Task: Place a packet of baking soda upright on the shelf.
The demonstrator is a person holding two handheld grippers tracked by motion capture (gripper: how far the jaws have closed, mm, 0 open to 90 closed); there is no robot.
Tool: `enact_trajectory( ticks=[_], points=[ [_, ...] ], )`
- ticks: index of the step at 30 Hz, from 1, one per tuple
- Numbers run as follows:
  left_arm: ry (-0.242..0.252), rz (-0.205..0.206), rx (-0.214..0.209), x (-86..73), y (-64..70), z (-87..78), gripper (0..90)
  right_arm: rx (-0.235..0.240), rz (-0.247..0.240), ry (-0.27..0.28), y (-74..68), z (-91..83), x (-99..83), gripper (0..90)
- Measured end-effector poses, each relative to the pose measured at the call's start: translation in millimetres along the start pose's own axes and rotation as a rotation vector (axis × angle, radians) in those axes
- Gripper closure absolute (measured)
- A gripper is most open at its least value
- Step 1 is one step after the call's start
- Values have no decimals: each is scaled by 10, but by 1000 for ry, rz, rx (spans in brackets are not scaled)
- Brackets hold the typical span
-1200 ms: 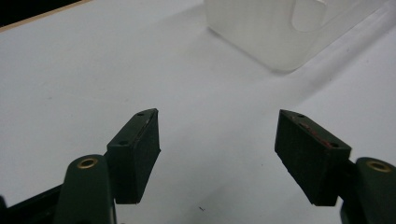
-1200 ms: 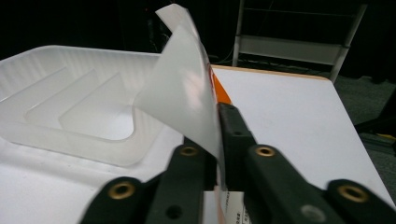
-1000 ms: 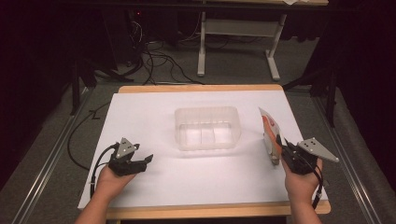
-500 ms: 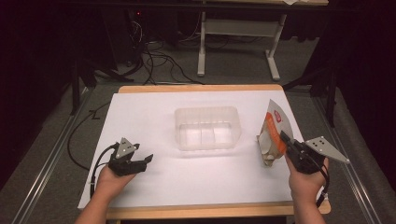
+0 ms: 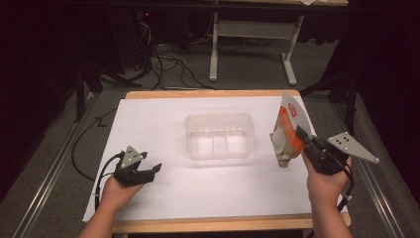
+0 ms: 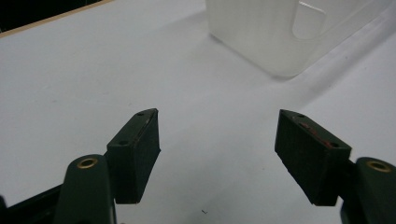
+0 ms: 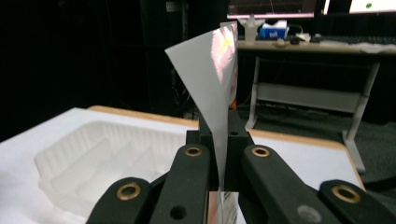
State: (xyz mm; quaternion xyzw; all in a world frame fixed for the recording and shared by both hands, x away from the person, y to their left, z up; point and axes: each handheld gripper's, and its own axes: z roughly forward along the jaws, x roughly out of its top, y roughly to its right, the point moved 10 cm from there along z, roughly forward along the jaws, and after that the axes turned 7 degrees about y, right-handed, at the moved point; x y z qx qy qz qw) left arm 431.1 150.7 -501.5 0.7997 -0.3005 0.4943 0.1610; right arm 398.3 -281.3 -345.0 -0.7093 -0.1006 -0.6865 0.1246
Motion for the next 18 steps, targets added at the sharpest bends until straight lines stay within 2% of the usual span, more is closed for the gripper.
enact_trajectory(
  ticks=[2, 4, 6, 8, 10, 11, 13, 15, 16, 18],
  points=[
    [2, -2, -1, 3, 1, -2, 312, 15, -2, 23, -67, 38, 172, 900],
    [2, -2, -2, 3, 4, -3, 312, 16, -1, 27, -82, 48, 210, 900],
    [2, -3, -2, 2, 6, -4, 312, 38, -1, 51, -177, 115, 361, 900],
    [3, -4, -2, 3, 6, -3, 312, 43, -3, 54, -203, 132, 385, 900],
    [4, -4, -3, 4, 6, -4, 312, 65, -5, 66, -324, 209, 467, 900],
    [4, -5, -3, 5, 6, -4, 312, 65, -5, 66, -324, 209, 467, 900],
    [5, -4, -2, 6, 2, -7, 312, 82, -9, 68, -413, 268, 500, 900],
    [9, -4, -1, 12, 1, -11, 312, 114, -11, 70, -568, 370, 520, 900],
    [9, -4, -1, 14, 1, -14, 312, 114, -11, 70, -568, 370, 520, 900],
    [13, -6, -2, 19, 2, -22, 312, 144, 0, 73, -732, 483, 512, 900]
  ],
)
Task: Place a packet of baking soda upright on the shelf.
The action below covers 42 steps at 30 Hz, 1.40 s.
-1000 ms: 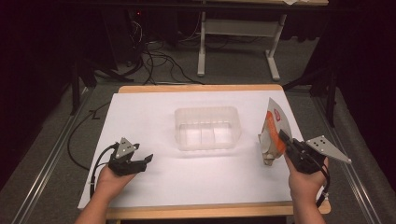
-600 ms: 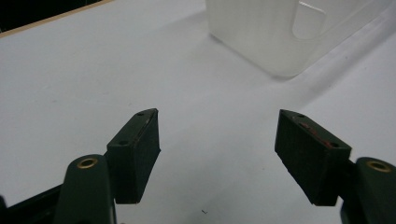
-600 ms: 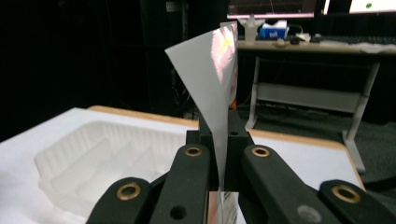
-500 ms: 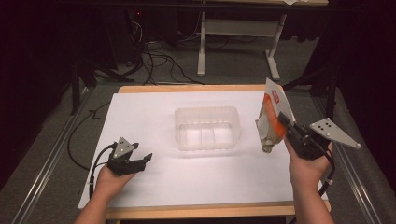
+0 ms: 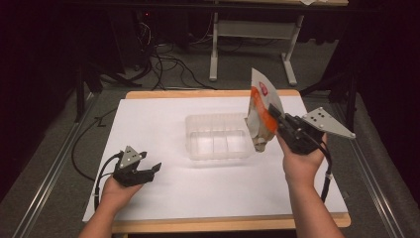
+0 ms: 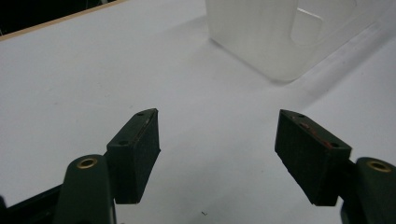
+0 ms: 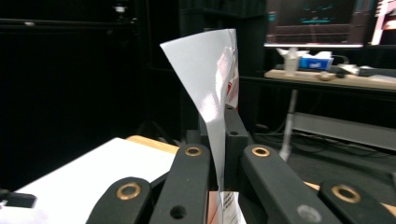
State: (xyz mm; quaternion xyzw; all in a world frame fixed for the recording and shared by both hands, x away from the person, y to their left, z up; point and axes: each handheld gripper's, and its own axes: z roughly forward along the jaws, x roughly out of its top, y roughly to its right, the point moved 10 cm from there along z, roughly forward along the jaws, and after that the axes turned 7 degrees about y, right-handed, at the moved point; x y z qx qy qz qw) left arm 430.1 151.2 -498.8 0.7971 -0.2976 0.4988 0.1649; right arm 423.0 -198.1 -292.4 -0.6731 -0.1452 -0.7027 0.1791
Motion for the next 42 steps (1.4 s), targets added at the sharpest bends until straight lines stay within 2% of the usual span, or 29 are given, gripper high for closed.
enact_trajectory(
  ticks=[2, 4, 7, 10, 17, 28, 37, 42],
  points=[
    [0, 1, -1, 0, -1, -2, 312, 6, 1, -3, -37, 32, -13, 900],
    [0, 2, -2, -1, 1, -3, 312, 35, 0, -9, -200, 180, -73, 900],
    [-1, 7, -5, -1, 4, -5, 312, 51, 7, -13, -284, 250, -107, 900],
    [1, 4, -7, 1, 5, -4, 312, 76, 12, -26, -427, 376, -183, 900],
    [7, -1, -12, 9, 7, 1, 312, 105, 19, -36, -601, 591, -302, 900],
    [8, -3, -16, 10, 12, 9, 312, 86, 0, -66, -595, 805, -460, 900],
    [7, 1, -21, 13, 31, 4, 312, 37, 15, -71, -511, 919, -600, 900],
    [5, -3, -23, 10, 34, 8, 312, 28, 27, -74, -474, 967, -645, 900]
  ],
)
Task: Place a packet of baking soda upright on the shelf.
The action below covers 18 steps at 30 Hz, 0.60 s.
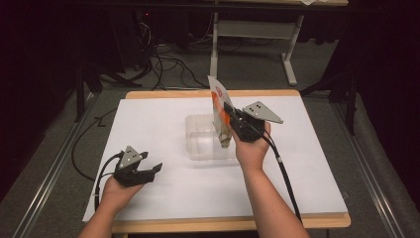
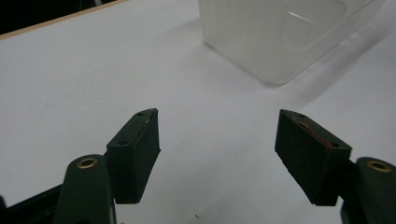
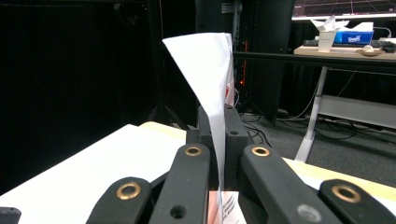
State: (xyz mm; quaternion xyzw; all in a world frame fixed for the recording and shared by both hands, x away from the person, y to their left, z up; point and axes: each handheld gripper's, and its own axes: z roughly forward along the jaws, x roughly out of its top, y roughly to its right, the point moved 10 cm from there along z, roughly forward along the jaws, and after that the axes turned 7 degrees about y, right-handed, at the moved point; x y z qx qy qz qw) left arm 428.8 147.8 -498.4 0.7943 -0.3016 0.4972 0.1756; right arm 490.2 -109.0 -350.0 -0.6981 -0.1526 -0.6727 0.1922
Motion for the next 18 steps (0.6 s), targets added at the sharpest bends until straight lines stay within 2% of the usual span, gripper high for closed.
enact_trajectory(
  ticks=[9, 12, 18],
  points=[
    [-6, 2, -3, -7, 15, 4, 311, -5, -10, -25, 37, 125, -119, 900],
    [-13, 6, -10, -17, 31, 9, 310, -2, -6, -30, 24, 161, -170, 900],
    [-14, 9, -14, -22, 41, 11, 310, 15, -30, -49, -22, 227, -294, 900]
  ],
)
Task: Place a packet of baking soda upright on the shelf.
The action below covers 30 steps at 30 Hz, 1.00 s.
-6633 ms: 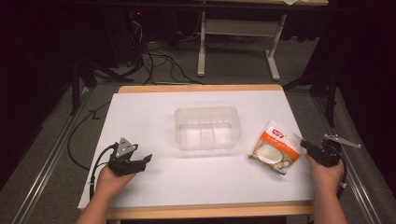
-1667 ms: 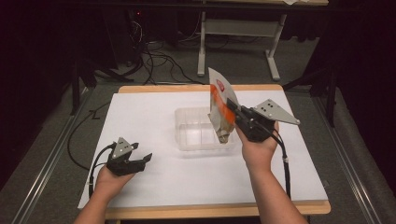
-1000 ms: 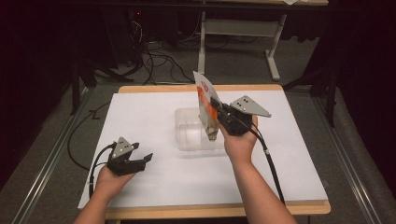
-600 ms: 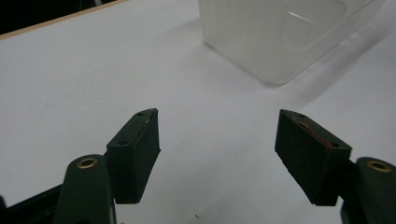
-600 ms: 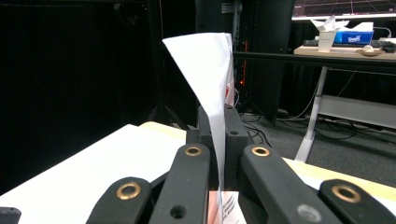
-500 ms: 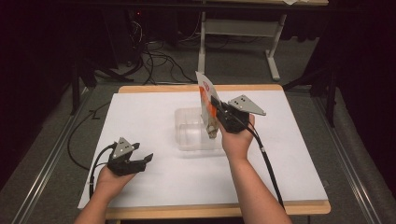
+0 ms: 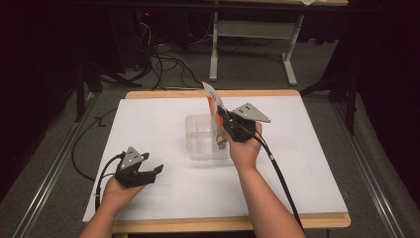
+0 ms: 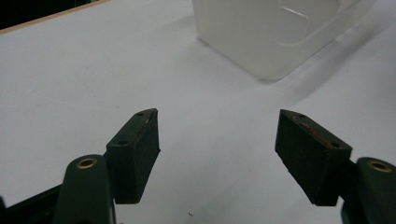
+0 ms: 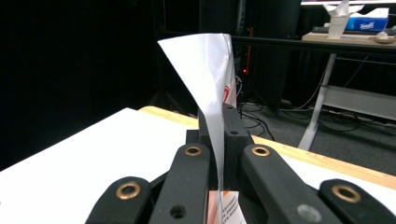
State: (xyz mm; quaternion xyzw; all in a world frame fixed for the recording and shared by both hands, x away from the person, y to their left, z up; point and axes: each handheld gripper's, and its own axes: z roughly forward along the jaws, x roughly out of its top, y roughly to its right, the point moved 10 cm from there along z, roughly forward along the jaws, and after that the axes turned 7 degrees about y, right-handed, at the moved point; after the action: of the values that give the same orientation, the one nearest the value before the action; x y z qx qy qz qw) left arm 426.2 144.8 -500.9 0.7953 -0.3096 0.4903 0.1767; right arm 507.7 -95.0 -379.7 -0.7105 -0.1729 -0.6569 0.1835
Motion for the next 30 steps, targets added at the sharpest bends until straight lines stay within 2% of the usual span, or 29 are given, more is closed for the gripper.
enact_trajectory(
  ticks=[3, 6, 12, 20, 24, 28, 30],
  points=[
    [-2, -1, -3, -3, -2, 8, 310, 1, -5, -9, -3, 8, -75, 900],
    [-3, -4, -4, -4, -4, 15, 310, 1, 15, -13, 25, 5, -146, 900],
    [-1, -1, -3, -2, -7, 9, 310, 1, 25, -1, 34, -29, -188, 900],
    [1, -3, -1, 5, -1, 1, 310, 6, 42, -22, 31, -58, -256, 900],
    [1, 1, -1, 6, 6, 2, 310, 9, 41, -47, 23, -78, -307, 883],
    [-1, 3, -4, 6, 3, 8, 310, 18, 48, -77, 25, -86, -373, 817],
    [0, 5, -3, 7, -4, 14, 310, 16, 35, -98, 30, -96, -430, 804]
  ],
)
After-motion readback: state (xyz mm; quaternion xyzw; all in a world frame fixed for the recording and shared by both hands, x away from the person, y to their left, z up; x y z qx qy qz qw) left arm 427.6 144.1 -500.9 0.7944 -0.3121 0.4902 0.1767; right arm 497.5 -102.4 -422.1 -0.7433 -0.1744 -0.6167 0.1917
